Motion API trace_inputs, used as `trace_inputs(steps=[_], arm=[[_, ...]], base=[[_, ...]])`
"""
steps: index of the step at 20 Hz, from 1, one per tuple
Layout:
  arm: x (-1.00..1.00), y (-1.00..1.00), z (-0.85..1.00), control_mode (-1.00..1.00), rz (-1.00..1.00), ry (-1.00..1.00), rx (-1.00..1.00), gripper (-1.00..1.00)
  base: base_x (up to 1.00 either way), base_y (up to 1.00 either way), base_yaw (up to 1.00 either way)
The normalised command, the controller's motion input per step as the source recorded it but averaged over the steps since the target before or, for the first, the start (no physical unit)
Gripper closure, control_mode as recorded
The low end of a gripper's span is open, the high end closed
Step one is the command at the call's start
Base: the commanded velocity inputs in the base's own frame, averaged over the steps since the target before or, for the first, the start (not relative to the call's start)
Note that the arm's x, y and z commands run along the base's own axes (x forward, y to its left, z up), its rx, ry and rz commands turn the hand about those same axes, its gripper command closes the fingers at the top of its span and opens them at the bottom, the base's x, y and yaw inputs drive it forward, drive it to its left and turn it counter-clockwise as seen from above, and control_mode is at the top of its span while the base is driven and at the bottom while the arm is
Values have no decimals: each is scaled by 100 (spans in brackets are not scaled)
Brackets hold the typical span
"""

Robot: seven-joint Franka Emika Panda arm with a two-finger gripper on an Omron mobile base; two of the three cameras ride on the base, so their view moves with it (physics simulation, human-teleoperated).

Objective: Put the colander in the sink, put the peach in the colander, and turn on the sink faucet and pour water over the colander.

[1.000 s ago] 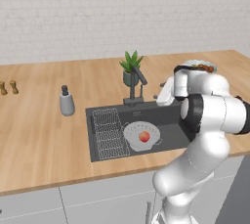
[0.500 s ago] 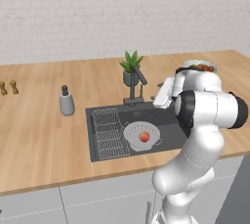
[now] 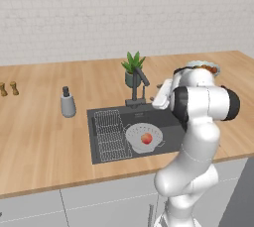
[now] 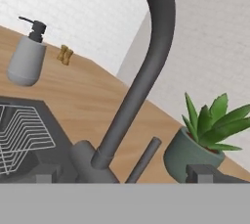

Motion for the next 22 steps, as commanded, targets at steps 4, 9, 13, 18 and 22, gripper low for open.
trace_inputs(steps=[4, 9, 13, 18, 22], arm=[[34, -1, -9, -100, 2, 0, 0, -100], [24, 8, -11, -100, 2, -1, 0, -100], [25, 14, -1, -100, 0, 0, 0, -100], [39, 13, 0, -100, 0, -2, 0, -100], [37, 17, -8, -100, 0, 0, 0, -100]], base=[[0, 0, 0], [0, 0, 0], [0, 0, 0], [0, 0, 0], [0, 0, 0]])
